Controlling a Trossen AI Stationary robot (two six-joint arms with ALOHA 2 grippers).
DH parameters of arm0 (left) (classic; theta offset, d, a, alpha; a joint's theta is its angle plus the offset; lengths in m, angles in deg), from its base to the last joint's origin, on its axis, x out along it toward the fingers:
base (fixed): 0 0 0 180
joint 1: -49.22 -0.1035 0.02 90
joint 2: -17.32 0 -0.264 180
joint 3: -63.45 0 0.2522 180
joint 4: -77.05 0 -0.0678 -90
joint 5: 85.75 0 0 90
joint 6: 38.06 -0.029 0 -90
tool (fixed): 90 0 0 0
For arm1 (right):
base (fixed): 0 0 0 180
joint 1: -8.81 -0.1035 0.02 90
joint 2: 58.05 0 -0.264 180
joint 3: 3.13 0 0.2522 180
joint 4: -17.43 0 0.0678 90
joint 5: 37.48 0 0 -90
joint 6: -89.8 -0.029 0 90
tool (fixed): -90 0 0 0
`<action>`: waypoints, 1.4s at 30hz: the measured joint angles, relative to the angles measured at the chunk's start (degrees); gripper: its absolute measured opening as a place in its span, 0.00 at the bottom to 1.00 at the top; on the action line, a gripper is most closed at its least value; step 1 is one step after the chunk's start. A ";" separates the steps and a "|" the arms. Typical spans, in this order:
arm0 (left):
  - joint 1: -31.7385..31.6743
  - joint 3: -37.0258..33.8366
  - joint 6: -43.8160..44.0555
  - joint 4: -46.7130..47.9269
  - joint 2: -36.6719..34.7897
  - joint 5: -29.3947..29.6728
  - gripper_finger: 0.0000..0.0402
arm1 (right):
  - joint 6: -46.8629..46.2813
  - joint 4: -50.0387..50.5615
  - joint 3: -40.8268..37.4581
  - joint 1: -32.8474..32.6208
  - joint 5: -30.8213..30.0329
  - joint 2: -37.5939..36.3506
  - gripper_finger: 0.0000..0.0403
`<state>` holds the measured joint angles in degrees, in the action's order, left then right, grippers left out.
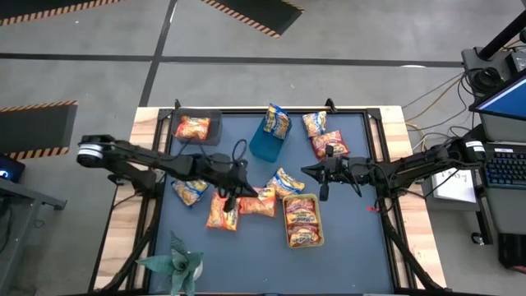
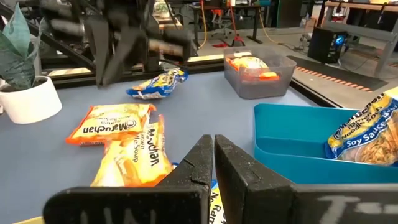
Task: Sort Maruchan noodles
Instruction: Put the orange noodle pack into the black bin
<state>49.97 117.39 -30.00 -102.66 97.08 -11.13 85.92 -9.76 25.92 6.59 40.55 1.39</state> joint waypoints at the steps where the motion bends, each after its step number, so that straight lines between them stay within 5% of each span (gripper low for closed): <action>1: -0.18 0.00 -0.22 0.35 -1.31 0.00 0.00 | 0.33 0.00 0.00 0.00 0.00 0.00 0.02; 13: -1.29 -0.13 0.64 9.91 -3.48 4.39 0.05 | 0.47 0.17 0.00 0.00 0.00 0.00 0.02; 25: -2.01 0.26 1.81 9.04 4.89 4.44 0.56 | 0.45 0.43 -0.23 0.00 0.06 0.04 0.02; 31: -4.18 0.28 0.65 7.48 9.54 4.47 0.73 | 0.44 0.46 -0.31 0.00 0.46 0.04 0.02; 37: -6.09 0.28 0.20 4.33 14.19 0.59 0.77 | 0.38 1.30 -0.37 0.00 0.44 0.04 0.02; 42: -6.16 0.28 0.18 3.82 17.45 -2.32 0.71 | -0.07 1.84 -0.39 0.00 0.44 0.04 0.02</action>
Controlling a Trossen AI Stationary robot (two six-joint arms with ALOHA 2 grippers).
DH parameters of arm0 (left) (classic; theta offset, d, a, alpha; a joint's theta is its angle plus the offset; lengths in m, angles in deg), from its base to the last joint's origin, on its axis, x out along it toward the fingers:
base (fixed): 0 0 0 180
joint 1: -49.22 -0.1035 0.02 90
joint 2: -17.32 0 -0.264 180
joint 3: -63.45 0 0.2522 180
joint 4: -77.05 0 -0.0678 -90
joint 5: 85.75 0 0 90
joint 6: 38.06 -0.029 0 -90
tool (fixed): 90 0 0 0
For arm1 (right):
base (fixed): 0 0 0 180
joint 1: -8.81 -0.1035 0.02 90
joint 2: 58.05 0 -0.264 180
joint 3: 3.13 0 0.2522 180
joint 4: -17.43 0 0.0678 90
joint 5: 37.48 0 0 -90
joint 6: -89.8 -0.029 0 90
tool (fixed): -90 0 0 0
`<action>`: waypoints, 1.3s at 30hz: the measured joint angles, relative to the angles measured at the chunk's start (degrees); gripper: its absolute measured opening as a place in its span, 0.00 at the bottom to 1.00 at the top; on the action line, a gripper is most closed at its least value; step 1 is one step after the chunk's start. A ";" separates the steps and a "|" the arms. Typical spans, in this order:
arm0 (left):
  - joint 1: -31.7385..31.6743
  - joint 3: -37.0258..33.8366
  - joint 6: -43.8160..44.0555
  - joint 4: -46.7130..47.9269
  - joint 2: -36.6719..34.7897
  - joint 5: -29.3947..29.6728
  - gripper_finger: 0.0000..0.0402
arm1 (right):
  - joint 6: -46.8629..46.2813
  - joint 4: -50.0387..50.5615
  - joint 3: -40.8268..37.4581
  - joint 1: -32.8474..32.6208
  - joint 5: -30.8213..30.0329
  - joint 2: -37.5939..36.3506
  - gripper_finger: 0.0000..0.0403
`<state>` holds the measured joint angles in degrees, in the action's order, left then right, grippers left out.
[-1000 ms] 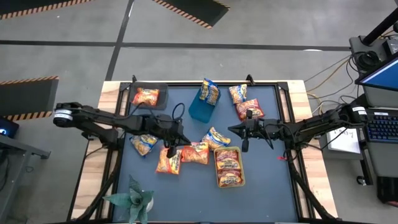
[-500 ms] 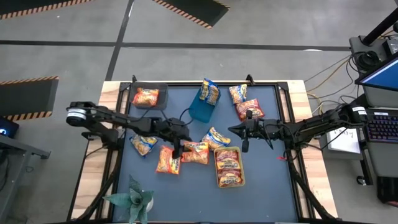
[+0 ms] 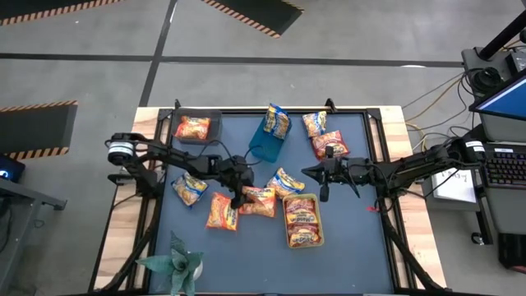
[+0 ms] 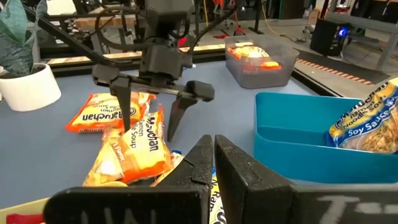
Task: Sort Maruchan noodles
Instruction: Put the orange noodle pack into the black bin
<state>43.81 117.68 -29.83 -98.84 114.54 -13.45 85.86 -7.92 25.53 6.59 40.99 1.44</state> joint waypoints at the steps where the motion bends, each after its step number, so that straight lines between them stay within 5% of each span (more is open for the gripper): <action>1: 0.00 0.00 -0.01 0.00 0.31 -0.02 0.68 | 0.01 0.01 0.00 0.00 0.00 0.00 0.02; 14: 0.01 0.02 0.77 1.23 -2.51 0.22 0.07 | 0.04 0.00 -0.02 0.00 0.00 0.00 0.02; 23: 0.00 0.72 0.65 11.97 -15.77 5.26 0.07 | 1.55 -0.14 -0.02 0.03 -0.50 0.00 0.02; 27: -0.01 3.31 -1.19 22.49 -23.45 21.20 0.07 | 3.31 -0.44 -0.02 0.53 -0.70 0.00 0.02; 32: -0.40 8.85 6.16 41.62 -28.54 62.70 0.07 | 5.73 -0.63 0.43 2.00 -3.01 -0.02 0.02; 34: -1.31 11.46 12.64 51.07 -28.93 74.32 0.06 | 6.75 -0.62 0.60 2.84 -3.52 -0.02 0.02; 39: -7.10 16.21 18.98 60.21 -27.12 74.49 0.04 | 8.00 -0.62 0.74 5.10 -3.53 -0.02 0.02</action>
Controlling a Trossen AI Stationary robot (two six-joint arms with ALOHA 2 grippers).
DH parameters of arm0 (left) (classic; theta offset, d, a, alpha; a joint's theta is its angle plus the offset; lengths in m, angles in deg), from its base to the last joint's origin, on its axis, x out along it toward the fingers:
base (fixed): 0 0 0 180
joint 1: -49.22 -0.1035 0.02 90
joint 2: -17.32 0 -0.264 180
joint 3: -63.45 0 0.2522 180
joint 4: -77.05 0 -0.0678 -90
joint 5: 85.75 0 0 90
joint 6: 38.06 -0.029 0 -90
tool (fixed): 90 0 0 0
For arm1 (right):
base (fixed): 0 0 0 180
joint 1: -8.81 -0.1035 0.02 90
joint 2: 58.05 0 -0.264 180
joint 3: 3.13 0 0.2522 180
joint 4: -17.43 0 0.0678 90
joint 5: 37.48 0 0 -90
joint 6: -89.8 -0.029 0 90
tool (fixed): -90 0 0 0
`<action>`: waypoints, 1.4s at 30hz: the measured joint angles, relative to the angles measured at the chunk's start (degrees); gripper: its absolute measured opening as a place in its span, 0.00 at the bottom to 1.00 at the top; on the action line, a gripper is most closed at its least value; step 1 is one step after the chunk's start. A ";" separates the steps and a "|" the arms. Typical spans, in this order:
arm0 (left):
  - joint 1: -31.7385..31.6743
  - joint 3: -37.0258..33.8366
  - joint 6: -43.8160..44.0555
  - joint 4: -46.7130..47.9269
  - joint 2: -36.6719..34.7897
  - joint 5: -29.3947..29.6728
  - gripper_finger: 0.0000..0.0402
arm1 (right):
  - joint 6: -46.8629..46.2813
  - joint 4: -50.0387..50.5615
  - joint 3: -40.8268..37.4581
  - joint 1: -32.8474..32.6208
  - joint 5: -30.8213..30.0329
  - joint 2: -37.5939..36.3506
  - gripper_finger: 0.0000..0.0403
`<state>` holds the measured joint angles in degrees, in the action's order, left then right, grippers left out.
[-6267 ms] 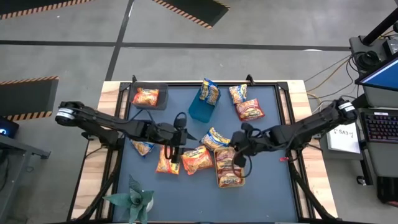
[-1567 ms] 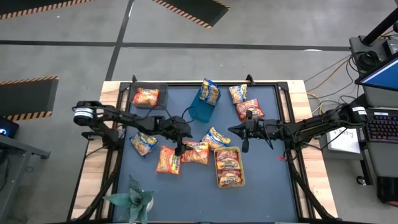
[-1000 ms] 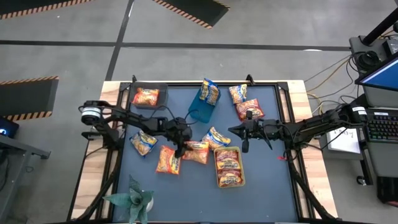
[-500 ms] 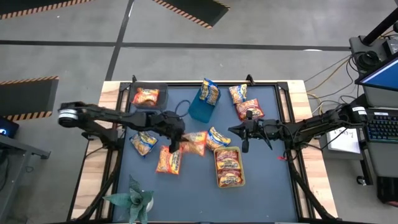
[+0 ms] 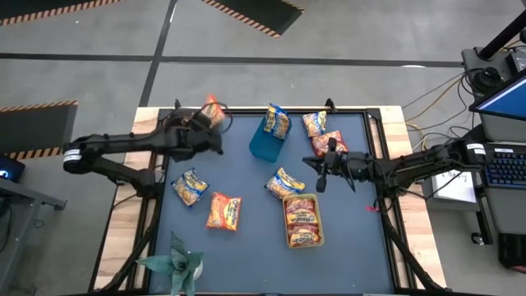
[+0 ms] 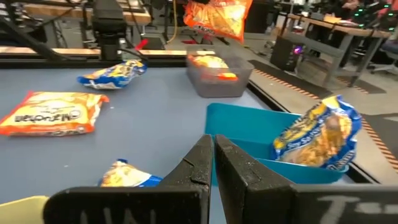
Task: Sort Maruchan noodles
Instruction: Put the orange noodle pack into the black bin
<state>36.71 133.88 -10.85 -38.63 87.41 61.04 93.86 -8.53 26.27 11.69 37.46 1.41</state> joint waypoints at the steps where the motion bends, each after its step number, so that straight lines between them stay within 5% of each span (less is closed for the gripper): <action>1: -1.53 0.42 -0.01 0.26 0.75 -0.94 0.04 | 0.08 0.00 0.01 0.37 0.00 0.00 0.02; 5: -7.60 1.55 0.34 0.49 5.12 -6.43 0.04 | 0.68 0.02 0.01 1.69 0.00 0.00 0.02; 9: -10.48 1.65 0.95 2.53 9.91 -5.65 0.04 | 0.73 0.35 0.01 2.13 -0.01 0.00 0.02; 31: -11.50 1.72 7.52 1.94 22.95 -1.50 0.05 | 1.49 0.50 0.01 2.20 0.01 0.00 0.02; 42: -11.26 1.72 5.82 0.91 22.87 -4.67 0.23 | 1.28 0.50 0.01 2.20 0.01 0.00 0.02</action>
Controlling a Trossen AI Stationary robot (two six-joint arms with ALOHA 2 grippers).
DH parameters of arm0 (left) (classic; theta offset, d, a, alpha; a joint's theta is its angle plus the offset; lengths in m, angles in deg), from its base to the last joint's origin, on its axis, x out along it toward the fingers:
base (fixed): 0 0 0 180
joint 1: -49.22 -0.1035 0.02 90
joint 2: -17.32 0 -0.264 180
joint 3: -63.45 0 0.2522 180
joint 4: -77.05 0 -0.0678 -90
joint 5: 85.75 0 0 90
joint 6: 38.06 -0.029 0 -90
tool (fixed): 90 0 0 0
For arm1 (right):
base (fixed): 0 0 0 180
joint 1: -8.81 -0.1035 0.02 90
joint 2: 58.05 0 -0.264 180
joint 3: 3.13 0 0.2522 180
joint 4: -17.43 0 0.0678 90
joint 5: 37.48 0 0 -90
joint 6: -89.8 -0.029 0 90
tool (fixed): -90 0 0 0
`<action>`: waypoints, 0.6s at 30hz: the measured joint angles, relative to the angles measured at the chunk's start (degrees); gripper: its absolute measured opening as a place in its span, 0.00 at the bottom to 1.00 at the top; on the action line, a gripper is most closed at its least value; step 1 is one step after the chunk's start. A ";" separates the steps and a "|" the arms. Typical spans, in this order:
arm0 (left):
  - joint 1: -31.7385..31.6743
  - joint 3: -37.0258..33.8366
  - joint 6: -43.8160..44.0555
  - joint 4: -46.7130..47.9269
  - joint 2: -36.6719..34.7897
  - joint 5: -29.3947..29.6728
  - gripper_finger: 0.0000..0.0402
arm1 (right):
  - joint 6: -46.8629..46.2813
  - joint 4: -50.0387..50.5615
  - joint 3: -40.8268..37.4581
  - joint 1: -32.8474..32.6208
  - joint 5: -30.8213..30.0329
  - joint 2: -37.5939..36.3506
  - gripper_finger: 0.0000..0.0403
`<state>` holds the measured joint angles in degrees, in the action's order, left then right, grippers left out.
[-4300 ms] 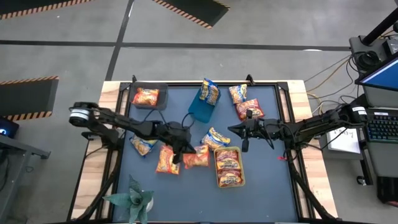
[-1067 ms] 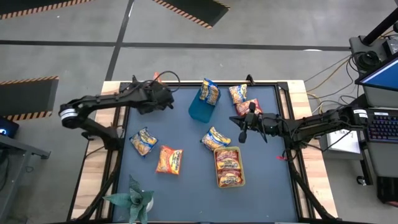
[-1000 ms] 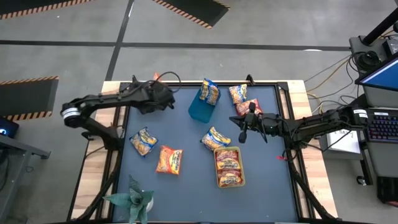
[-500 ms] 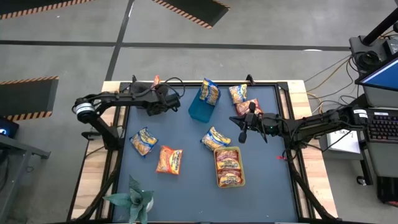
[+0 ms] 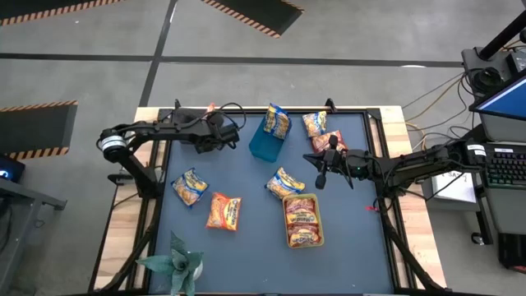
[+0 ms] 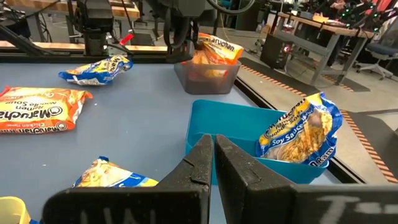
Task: Sort Maruchan noodles
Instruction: Put the orange noodle pack into the black bin
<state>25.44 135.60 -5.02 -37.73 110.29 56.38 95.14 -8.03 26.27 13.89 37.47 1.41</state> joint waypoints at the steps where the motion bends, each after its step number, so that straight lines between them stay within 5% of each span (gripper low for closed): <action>1: 0.06 0.00 -0.36 0.00 0.00 -0.57 0.24 | -0.18 0.00 0.00 0.00 0.00 0.00 0.02; 18: 4.31 3.29 -2.38 0.55 -0.09 -4.91 0.31 | -0.41 0.02 0.00 0.00 0.02 0.00 0.02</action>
<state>29.75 138.88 -7.40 -37.18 110.20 51.47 94.73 -8.01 26.27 13.89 37.49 1.41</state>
